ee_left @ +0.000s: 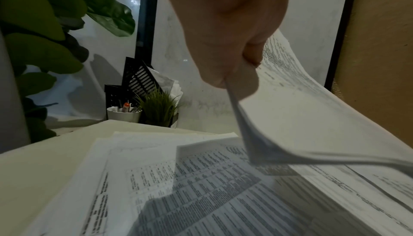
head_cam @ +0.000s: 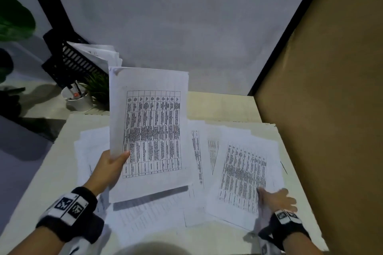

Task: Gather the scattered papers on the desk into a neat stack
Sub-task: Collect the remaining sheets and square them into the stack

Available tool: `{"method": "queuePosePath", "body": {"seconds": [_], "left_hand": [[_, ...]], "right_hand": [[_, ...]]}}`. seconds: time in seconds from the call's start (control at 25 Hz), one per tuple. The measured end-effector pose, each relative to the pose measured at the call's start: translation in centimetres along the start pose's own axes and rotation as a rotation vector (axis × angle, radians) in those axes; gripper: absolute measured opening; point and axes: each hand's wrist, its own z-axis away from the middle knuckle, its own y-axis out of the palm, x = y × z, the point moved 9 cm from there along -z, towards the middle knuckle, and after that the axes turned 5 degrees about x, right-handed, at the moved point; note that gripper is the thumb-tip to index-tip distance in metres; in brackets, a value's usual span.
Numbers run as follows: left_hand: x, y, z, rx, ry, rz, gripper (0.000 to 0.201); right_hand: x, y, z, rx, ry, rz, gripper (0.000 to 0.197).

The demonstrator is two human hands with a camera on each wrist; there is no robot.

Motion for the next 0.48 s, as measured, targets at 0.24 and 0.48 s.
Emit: {"method": "queuePosePath", "body": {"seconds": [0.24,0.48], "left_hand": [[1.2,-1.3,-0.2,-0.037,-0.031,0.010,0.027],[0.9,-0.8,-0.1,-0.028,-0.038,0.031,0.023]], "right_hand": [[-0.6,1.1,-1.2,0.105,0.039,-0.026,0.088],[1.6,0.3,0.4,0.093,0.026,0.125,0.080]]}}
